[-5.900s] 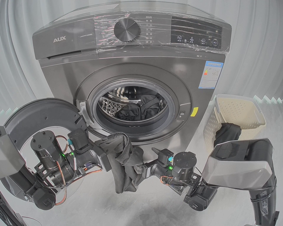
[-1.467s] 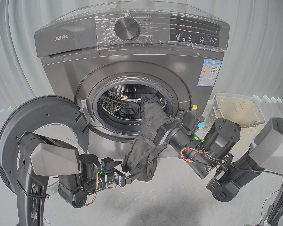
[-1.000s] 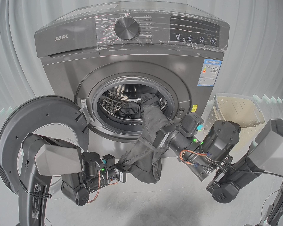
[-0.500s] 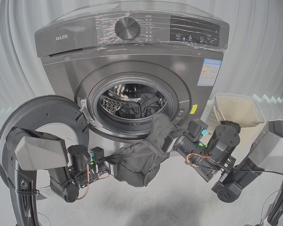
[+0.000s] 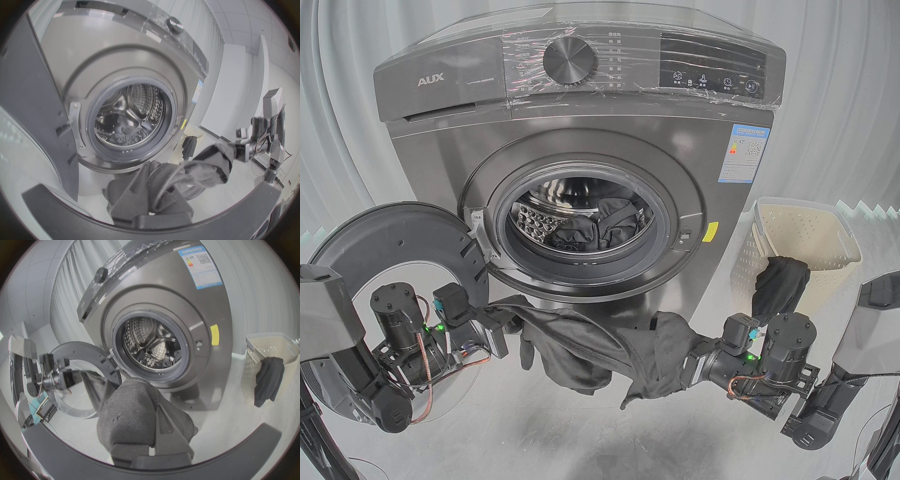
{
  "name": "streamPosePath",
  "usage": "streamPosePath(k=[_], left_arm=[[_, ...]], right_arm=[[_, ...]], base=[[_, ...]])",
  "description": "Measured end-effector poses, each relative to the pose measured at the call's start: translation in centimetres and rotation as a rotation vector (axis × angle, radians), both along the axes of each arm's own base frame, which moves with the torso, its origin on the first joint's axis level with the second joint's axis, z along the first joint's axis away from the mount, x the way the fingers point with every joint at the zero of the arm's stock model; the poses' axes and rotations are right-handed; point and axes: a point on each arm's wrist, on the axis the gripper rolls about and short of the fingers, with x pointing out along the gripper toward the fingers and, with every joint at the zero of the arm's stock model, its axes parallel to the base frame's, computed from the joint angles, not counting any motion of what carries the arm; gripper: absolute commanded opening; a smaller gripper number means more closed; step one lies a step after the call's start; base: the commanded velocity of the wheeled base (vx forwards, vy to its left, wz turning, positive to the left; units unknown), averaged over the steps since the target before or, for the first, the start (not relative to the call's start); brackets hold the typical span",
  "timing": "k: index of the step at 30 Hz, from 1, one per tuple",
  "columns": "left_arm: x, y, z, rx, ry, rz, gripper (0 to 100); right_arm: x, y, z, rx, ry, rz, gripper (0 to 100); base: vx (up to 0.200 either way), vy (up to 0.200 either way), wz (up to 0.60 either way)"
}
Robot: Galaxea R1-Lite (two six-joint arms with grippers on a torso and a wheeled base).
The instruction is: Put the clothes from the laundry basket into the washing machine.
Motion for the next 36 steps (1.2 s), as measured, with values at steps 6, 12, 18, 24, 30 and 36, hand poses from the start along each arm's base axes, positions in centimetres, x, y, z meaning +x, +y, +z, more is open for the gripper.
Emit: streamPosePath(k=[6,12,18,24,30,36], left_arm=[[-0.7,0.7,1.9,-0.024,-0.061,-0.006,0],[-1.4,0.9,3.0,-0.04,-0.096,-0.01,0],[-1.8,1.0,3.4,-0.044,-0.11,-0.008,0],[-1.9,1.1,3.5,-0.044,-0.11,-0.006,0],[-1.9,1.2,3.5,-0.044,-0.111,-0.004,0],[-1.9,1.2,3.5,-0.044,-0.11,-0.002,0]], right_arm=[[0.2,-0.9,-0.3,-0.01,0.014,-0.032,0],[1.1,-2.1,-0.4,-0.012,0.019,-0.092,0],[1.0,-2.0,-0.5,-0.014,0.023,-0.089,0],[0.8,-1.6,-0.1,-0.002,0.009,-0.072,0],[0.6,-1.2,1.2,0.03,-0.033,-0.056,0],[0.5,-1.1,2.2,0.052,-0.065,-0.051,0]], base=[[0.0,0.0,0.0],[0.0,0.0,0.0],[0.0,0.0,0.0],[0.0,0.0,0.0],[0.0,0.0,0.0],[0.0,0.0,0.0]])
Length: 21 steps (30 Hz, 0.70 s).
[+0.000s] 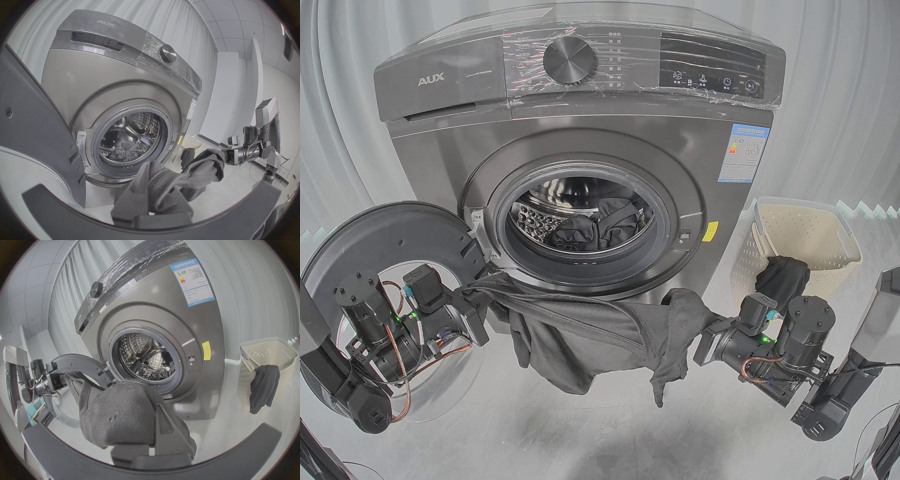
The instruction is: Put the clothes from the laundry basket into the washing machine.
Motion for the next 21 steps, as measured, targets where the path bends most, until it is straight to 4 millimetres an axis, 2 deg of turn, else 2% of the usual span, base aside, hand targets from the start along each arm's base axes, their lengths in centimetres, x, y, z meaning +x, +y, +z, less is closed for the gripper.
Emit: streamPosePath(k=[21], left_arm=[[0.2,0.0,0.3,-0.005,-0.013,0.003,0]], right_arm=[[0.1,0.7,2.1,0.05,-0.075,0.011,0]], base=[[0.0,0.0,0.0]])
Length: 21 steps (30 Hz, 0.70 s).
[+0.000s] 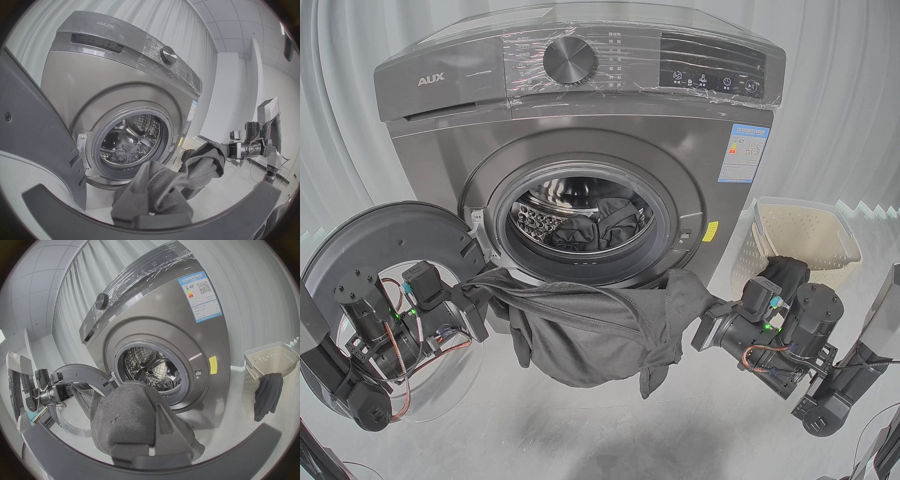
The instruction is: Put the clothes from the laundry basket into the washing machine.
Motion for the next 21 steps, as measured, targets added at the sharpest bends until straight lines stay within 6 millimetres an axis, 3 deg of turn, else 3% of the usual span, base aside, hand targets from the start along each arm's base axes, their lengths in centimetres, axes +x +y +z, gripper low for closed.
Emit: streamPosePath(k=[8,21], left_arm=[[0.3,0.3,1.0,-0.046,-0.022,0.016,0],[0.3,0.6,2.0,-0.07,-0.052,0.026,0]], right_arm=[[0.8,-0.1,2.0,0.062,-0.065,-0.05,0],[1.0,-0.5,2.5,0.074,-0.08,-0.065,0]], base=[[0.0,0.0,0.0],[0.0,0.0,0.0]])
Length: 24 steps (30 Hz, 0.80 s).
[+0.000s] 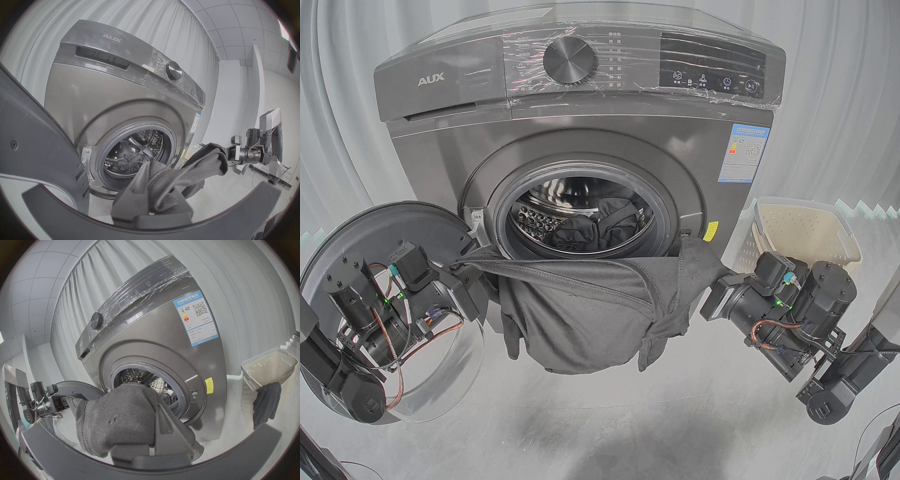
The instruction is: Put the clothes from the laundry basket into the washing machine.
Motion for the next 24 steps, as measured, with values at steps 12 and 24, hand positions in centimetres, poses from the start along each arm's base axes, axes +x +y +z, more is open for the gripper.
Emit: streamPosePath(k=[12,24], left_arm=[[-0.2,-0.3,-0.1,0.001,0.004,-0.012,0],[-0.8,-2.6,-0.3,0.002,0.013,-0.064,0]], right_arm=[[-0.5,0.1,-0.5,-0.013,0.021,0.02,0],[-2.7,0.6,-3.4,-0.106,0.126,0.097,100]], base=[[0.0,0.0,0.0],[0.0,0.0,0.0]])
